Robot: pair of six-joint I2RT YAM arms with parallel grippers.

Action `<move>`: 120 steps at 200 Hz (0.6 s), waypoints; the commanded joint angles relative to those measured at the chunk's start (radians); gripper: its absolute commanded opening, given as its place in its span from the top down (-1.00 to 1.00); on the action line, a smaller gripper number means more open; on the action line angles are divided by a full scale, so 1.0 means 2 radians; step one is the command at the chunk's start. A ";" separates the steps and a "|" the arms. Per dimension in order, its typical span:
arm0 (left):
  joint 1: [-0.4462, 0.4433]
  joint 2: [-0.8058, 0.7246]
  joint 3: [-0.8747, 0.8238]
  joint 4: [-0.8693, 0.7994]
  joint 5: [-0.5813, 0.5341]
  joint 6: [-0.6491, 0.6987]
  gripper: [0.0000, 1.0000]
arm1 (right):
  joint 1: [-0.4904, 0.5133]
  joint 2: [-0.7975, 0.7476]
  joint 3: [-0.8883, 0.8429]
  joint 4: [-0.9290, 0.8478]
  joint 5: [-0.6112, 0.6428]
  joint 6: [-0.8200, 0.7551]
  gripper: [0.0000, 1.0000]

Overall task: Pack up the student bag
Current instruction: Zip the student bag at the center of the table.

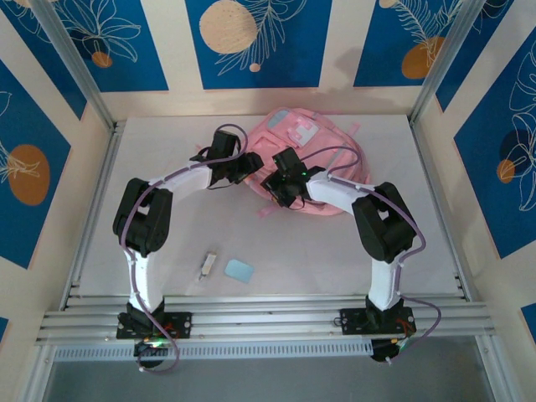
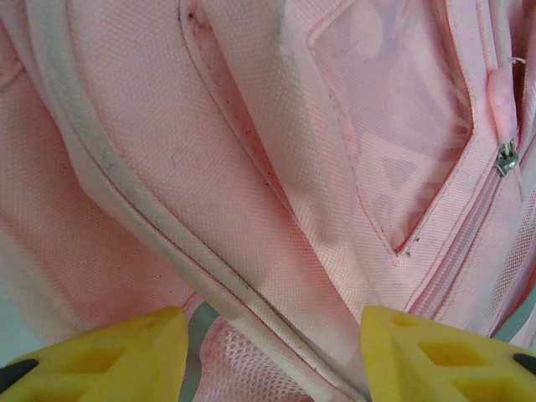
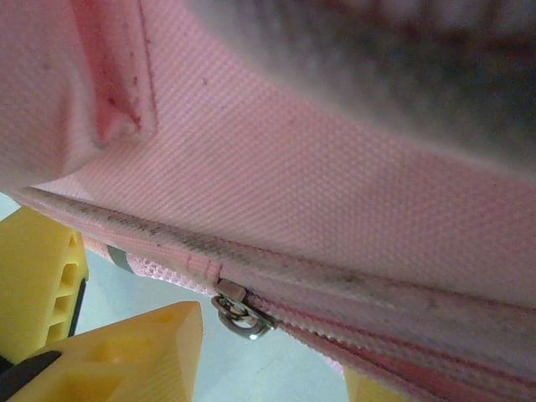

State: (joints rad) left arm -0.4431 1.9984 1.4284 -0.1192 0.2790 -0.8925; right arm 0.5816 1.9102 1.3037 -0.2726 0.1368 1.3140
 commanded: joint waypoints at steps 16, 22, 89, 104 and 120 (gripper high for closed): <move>-0.002 -0.017 -0.008 -0.008 0.001 -0.002 -0.12 | 0.000 0.029 0.033 -0.003 0.048 -0.030 0.24; -0.002 -0.016 -0.009 -0.007 0.001 -0.004 -0.12 | 0.000 0.033 0.037 -0.005 0.052 -0.037 0.31; 0.000 0.030 0.035 -0.014 -0.001 -0.001 -0.12 | 0.007 0.036 0.064 -0.034 0.101 -0.143 0.77; 0.001 0.039 0.057 -0.023 -0.002 0.006 -0.12 | 0.009 0.027 0.064 -0.039 0.110 -0.165 0.87; 0.001 0.048 0.076 -0.029 -0.006 0.013 -0.12 | 0.009 0.017 0.069 -0.049 0.106 -0.200 0.99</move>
State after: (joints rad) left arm -0.4431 2.0617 1.5070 -0.1448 0.2794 -0.8890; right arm 0.6064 1.9854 1.4021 -0.3355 0.2649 1.0466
